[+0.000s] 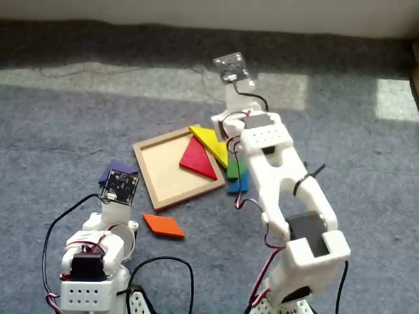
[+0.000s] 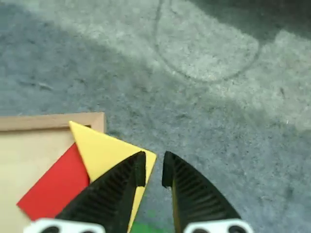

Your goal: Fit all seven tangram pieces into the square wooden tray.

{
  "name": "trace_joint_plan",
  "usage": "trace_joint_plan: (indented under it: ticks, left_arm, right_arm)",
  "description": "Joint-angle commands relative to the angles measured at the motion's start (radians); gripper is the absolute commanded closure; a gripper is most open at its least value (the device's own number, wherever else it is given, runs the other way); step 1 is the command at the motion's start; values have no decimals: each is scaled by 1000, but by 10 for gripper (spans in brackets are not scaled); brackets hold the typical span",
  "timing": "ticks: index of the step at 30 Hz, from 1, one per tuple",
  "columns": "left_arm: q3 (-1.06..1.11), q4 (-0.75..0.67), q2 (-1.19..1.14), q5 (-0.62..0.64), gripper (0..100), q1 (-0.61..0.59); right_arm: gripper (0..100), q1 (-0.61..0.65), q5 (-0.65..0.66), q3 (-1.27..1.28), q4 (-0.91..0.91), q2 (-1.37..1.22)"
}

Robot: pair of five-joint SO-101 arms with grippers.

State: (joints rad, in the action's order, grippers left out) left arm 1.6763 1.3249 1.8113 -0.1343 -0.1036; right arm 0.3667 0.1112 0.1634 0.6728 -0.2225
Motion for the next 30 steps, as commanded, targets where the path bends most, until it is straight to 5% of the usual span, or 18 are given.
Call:
trace_joint_plan:
  ticks: [1, 17, 30]
  left_arm:
    - [19, 5, 2, -5, 995, -10]
    - [19, 5, 2, -5, 995, -10]
    - [19, 5, 2, -5, 995, -10]
  right_arm:
    - [948, -39, -21, -148, -25, -108]
    - [950, -68, -23, -541, 226, -437]
    - [950, 61, -20, -699, 578, -490]
